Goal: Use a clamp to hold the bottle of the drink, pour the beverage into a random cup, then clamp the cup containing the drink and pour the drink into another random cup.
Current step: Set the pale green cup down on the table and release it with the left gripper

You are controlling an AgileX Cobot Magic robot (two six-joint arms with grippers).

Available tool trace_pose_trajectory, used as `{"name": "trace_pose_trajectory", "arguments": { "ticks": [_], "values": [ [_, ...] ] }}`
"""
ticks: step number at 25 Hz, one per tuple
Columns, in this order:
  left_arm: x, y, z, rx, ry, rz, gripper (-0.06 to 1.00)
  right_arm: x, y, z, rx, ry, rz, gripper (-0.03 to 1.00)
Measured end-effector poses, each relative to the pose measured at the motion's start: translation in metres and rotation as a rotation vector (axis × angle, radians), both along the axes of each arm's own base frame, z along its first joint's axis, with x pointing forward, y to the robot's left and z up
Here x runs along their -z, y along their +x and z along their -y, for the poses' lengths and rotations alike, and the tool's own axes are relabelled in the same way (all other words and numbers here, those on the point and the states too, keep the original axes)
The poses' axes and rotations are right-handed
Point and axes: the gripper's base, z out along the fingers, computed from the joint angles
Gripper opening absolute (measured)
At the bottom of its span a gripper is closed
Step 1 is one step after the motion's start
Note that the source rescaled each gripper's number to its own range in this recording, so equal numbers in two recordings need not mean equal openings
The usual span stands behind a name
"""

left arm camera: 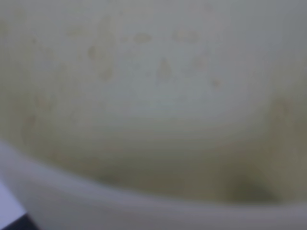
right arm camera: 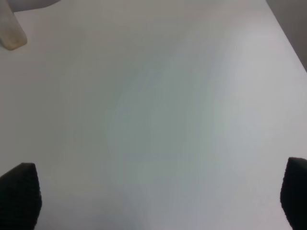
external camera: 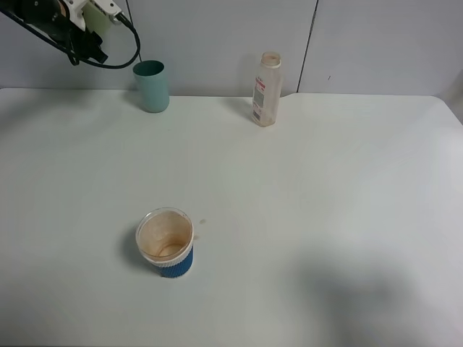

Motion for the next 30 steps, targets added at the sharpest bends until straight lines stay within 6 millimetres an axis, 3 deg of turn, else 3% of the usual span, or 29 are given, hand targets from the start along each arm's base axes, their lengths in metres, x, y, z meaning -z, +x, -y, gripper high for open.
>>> {"name": "trace_pose_trajectory", "arguments": {
  "ticks": [14,30],
  "values": [
    [0.022,-0.039,-0.028,-0.036,-0.147,0.037,0.02,0.0,0.0,0.0,0.0,0.0,0.0,1.0],
    [0.064,-0.087,-0.028,-0.044,-0.379,0.114,0.02,0.0,0.0,0.0,0.0,0.0,0.0,1.0]
  ]
}}
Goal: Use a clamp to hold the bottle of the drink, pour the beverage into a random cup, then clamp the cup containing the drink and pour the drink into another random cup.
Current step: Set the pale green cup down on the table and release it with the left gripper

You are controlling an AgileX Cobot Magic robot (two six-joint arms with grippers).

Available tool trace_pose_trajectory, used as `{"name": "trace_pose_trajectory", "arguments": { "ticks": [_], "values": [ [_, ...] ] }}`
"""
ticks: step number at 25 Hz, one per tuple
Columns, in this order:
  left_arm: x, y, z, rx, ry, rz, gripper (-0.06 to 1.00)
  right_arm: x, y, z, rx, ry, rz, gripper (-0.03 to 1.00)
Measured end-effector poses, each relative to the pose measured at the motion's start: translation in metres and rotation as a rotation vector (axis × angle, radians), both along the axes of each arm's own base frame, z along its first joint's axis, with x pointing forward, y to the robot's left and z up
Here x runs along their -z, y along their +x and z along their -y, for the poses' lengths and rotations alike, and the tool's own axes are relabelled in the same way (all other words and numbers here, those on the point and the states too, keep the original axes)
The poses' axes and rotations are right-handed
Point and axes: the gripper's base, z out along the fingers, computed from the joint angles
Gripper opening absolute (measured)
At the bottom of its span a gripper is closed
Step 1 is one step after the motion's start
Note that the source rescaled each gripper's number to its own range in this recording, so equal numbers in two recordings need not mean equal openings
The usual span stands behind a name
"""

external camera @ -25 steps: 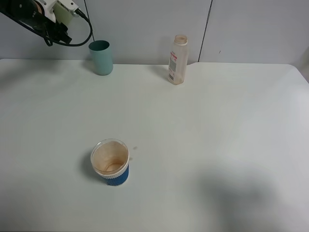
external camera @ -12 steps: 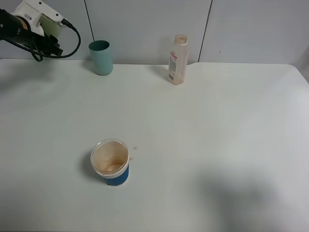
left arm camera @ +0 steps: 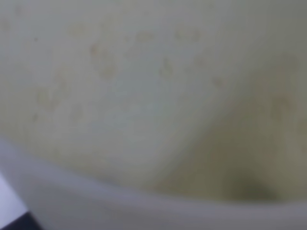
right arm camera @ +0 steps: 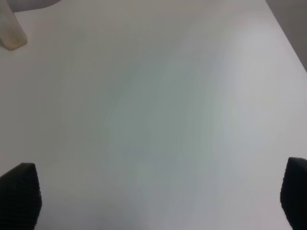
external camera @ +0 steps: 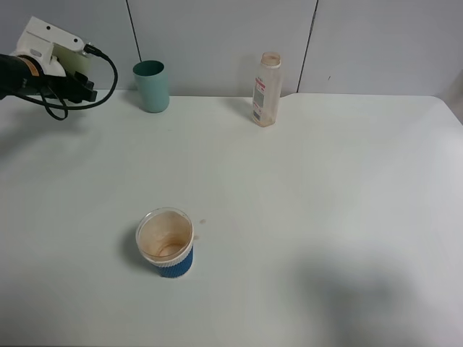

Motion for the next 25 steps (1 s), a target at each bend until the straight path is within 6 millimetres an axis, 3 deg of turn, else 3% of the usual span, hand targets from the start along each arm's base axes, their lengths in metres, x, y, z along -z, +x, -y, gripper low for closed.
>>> {"name": "trace_pose_trajectory", "arguments": {
  "ticks": [13,25],
  "values": [
    [0.031,-0.044,0.008,-0.017,-0.155,0.097,0.02,0.0,0.0,0.0,0.0,0.0,0.0,1.0],
    [0.042,-0.086,0.012,-0.025,-0.248,0.234,0.02,0.0,0.0,0.0,0.0,0.0,0.0,1.0]
  ]
}}
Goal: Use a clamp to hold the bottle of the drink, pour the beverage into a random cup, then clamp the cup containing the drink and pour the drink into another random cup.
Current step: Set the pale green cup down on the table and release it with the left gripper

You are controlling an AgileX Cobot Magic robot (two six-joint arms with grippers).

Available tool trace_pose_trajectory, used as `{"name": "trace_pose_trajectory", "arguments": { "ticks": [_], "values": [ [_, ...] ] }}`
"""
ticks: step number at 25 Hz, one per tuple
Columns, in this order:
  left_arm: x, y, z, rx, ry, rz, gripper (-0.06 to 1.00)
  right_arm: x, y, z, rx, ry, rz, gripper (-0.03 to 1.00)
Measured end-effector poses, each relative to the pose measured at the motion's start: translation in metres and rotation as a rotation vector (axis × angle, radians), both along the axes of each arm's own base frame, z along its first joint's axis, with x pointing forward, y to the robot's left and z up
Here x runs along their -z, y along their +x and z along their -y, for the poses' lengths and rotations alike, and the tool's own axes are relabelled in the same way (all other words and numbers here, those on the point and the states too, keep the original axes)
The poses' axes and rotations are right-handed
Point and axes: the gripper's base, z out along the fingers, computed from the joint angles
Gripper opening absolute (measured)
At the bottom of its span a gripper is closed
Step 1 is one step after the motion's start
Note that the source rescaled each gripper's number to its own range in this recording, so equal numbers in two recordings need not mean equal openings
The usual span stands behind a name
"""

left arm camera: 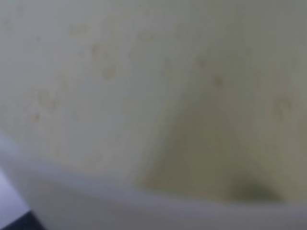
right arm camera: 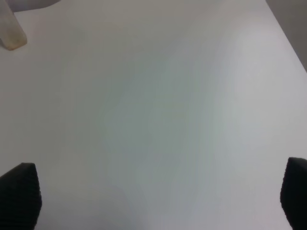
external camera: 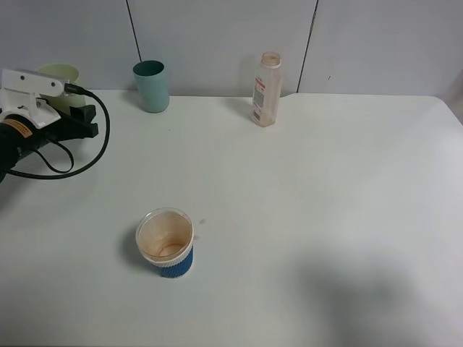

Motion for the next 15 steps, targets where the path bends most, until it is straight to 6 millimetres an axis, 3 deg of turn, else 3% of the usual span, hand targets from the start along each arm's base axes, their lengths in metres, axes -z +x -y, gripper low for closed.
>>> {"name": "trace_pose_trajectory", "arguments": {
  "ticks": [8,15],
  "values": [
    [0.011,-0.016,0.002,0.004,-0.026,0.018,0.02,0.0,0.0,0.0,0.0,0.0,0.0,1.0],
    [0.045,-0.019,0.002,0.002,-0.036,-0.083,0.02,0.0,0.0,0.0,0.0,0.0,0.0,1.0]
  ]
}}
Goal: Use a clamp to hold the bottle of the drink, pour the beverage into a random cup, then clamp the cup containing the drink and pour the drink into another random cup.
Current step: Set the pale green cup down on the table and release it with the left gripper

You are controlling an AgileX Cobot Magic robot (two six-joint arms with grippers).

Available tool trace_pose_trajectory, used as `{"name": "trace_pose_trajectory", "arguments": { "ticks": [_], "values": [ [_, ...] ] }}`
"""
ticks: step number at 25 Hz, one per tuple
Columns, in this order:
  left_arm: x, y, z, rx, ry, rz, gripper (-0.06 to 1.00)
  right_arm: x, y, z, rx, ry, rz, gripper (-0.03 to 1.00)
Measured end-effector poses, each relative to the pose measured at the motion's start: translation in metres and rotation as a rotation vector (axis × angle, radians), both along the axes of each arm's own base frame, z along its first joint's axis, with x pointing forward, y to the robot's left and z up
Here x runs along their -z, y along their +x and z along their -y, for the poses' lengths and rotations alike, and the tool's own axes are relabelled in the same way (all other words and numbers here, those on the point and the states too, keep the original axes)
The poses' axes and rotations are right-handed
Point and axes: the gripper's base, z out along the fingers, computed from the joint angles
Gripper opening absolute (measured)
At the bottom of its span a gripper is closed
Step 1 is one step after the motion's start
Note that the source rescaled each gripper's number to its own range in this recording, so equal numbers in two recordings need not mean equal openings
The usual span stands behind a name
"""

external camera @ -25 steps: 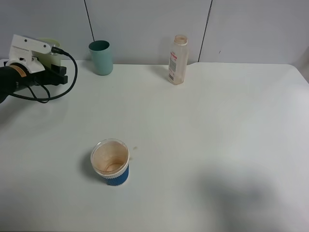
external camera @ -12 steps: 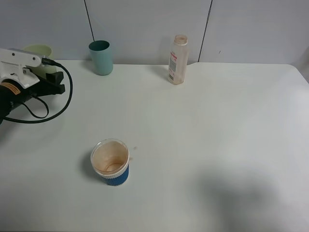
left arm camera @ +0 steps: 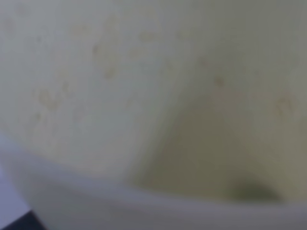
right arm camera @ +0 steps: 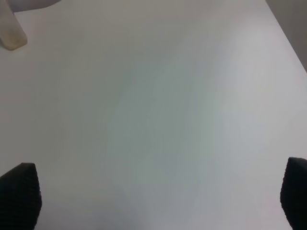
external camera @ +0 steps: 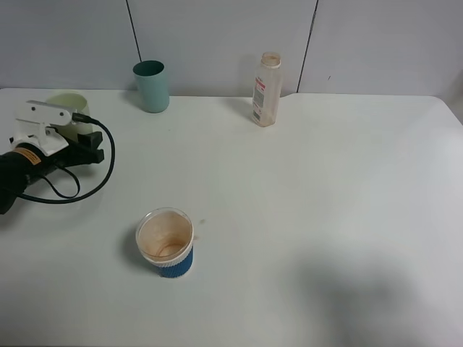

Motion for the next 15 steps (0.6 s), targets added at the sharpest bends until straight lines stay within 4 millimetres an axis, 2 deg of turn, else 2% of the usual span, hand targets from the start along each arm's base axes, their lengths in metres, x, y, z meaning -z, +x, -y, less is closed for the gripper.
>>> {"name": "trace_pose_trajectory", "arguments": {
  "ticks": [5,10,15],
  "values": [
    [0.014,-0.002,-0.001,-0.015,-0.011,-0.026,0.02,0.0,0.0,0.0,0.0,0.0,0.0,1.0],
    [0.015,-0.001,-0.001,-0.018,-0.014,-0.016,0.02,0.0,0.0,0.0,0.0,0.0,0.0,1.0],
    [0.015,0.007,-0.002,-0.02,-0.019,-0.005,0.02,0.0,0.0,0.0,0.0,0.0,0.0,1.0]
  ]
}}
